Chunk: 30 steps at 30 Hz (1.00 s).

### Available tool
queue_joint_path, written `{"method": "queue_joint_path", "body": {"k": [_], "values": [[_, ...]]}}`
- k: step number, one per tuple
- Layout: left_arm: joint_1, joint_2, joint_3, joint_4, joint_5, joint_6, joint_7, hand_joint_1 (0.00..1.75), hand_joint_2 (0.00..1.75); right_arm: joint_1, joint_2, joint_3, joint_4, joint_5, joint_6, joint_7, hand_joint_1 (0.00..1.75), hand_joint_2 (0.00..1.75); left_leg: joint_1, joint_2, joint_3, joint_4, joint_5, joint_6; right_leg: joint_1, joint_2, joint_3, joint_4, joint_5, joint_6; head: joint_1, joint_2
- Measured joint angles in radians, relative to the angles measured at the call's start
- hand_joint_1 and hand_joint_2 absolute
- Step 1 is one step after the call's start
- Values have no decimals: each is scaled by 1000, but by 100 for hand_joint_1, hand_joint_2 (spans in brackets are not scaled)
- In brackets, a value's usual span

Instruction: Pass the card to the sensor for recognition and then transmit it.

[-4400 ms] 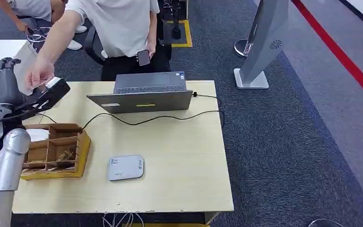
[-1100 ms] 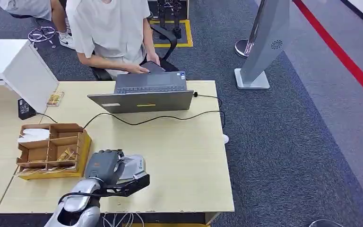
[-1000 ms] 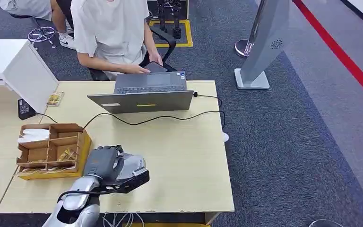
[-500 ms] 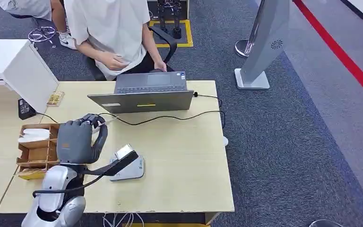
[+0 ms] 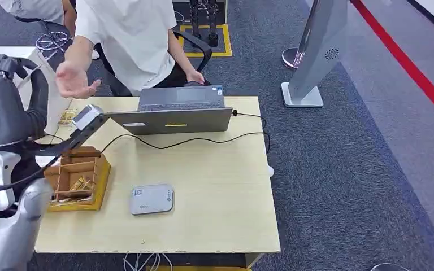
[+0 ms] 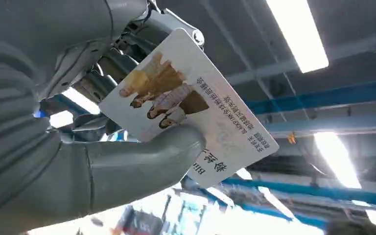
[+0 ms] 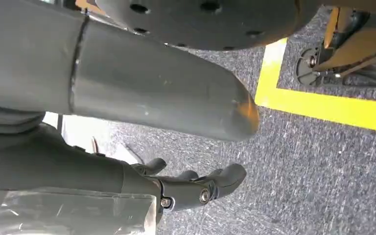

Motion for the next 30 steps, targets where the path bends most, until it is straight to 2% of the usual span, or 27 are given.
{"method": "queue_joint_path", "body": {"k": [5,10,17,30], "values": [[-144,11,20,243,-79,-16,12,175,175,-5,0,11,0,2,14,-11,0,0,0,0,0,0,1,0,0,1,0,0,1,0,0,0],[-194,10,21,363,-84,-13,17,175,175,-9,0,12,0,2,12,-14,0,0,0,0,0,0,1,0,0,1,0,0,1,-1,0,0],[-203,9,21,437,-87,-12,17,175,175,-8,0,13,0,2,12,-14,0,0,0,1,-3,0,1,0,0,2,-4,0,1,-1,0,0],[-203,9,21,476,-87,-12,17,175,175,-8,0,13,0,2,12,-14,0,0,0,1,-11,1,1,0,0,2,-11,0,1,0,0,0]]}}
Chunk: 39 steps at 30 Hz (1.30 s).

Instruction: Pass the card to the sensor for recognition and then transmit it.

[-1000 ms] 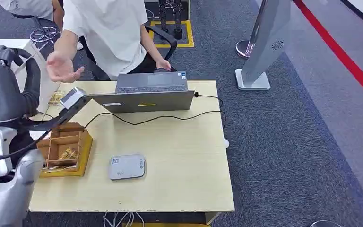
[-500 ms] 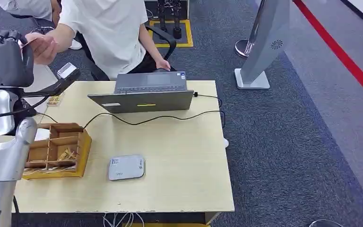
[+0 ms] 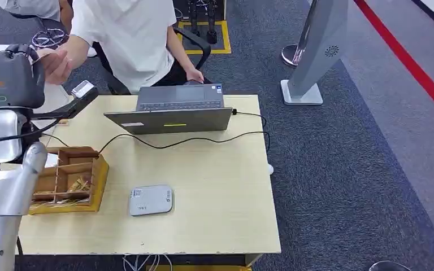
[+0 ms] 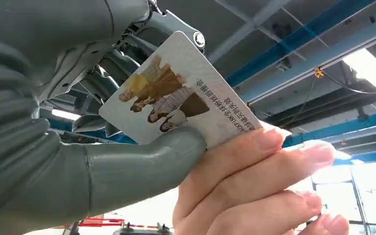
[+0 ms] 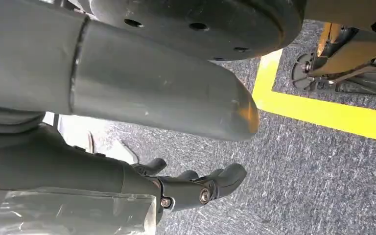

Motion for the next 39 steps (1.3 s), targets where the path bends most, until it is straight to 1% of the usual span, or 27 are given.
{"method": "queue_joint_path", "body": {"k": [39], "values": [[2,0,0,14,0,0,0,175,175,0,0,0,0,0,0,0,0,0,0,0,-6,0,0,0,0,0,-6,0,0,0,0,0]]}}
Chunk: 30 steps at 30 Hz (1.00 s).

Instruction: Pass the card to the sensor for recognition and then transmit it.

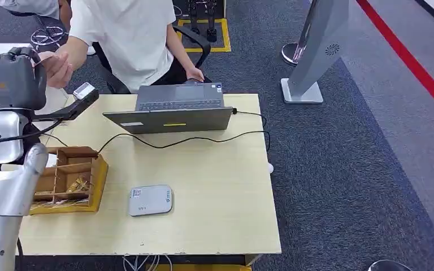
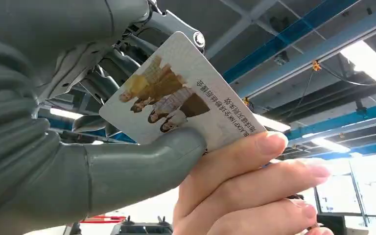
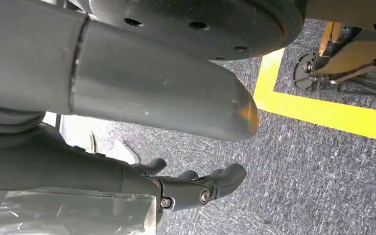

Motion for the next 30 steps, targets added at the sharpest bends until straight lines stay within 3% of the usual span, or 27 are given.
{"method": "queue_joint_path", "body": {"k": [2,4,5,8,11,18,30], "values": [[0,0,0,0,0,0,0,175,175,0,0,0,0,0,0,0,0,0,0,0,0,0,0,0,0,0,0,0,0,0,0,0],[19,-8,0,-9,49,6,-42,175,175,-1,0,0,0,0,-5,9,0,0,-1,1,0,0,0,0,0,1,0,0,0,0,1,0],[71,-16,8,-64,87,7,-65,175,175,0,0,0,0,0,-6,13,0,0,-2,2,1,0,-1,1,-2,2,0,0,0,0,0,0],[230,-50,10,-218,68,3,-37,175,175,3,-3,0,1,-3,-4,18,0,0,-1,3,-1,0,-1,1,-2,3,-1,-1,0,0,-2,0],[301,-60,10,-303,66,-6,-19,175,175,3,-5,0,1,-3,-5,19,0,0,-1,5,-5,0,-2,1,-1,6,-4,-2,0,1,1,0],[338,-63,10,-374,84,-18,-20,175,175,6,-5,0,2,-3,-5,20,0,0,-1,4,-5,0,-2,1,-1,4,-5,-2,0,1,2,0],[358,-63,10,-393,87,-23,-20,175,175,7,-6,0,2,-3,-5,18,0,0,-1,5,-8,0,-2,1,-1,6,-7,-2,1,1,1,0]]}}
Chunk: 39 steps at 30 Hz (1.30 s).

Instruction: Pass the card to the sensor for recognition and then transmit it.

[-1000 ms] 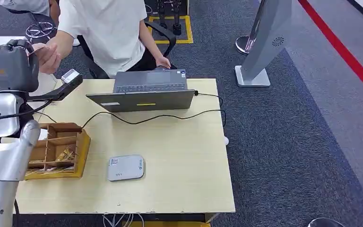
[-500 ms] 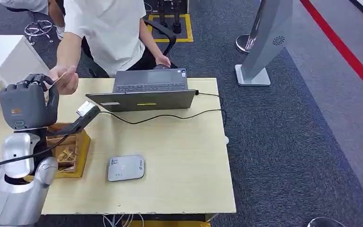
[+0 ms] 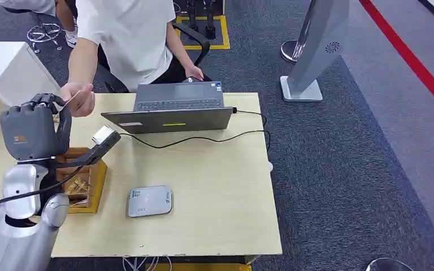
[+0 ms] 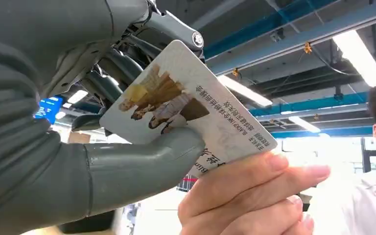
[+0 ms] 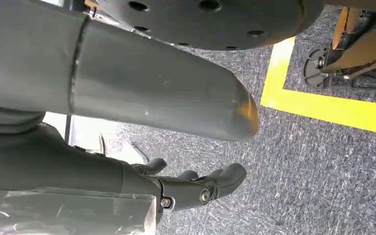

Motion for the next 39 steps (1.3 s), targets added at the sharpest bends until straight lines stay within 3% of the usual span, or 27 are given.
{"method": "queue_joint_path", "body": {"k": [15,16,39], "values": [[17,0,0,0,0,0,0,175,175,10,0,0,6,0,0,0,0,0,0,0,-2,0,0,0,0,0,-2,0,0,0,0,0],[17,0,0,0,0,0,0,0,175,10,0,0,6,0,0,0,0,0,0,0,-3,0,0,0,0,0,-3,0,0,0,0,0],[51,16,32,-82,9,0,-11,0,175,-3,4,0,7,-1,-15,0,0,0,0,-5,9,0,5,0,0,-7,9,2,2,0,0,0]]}}
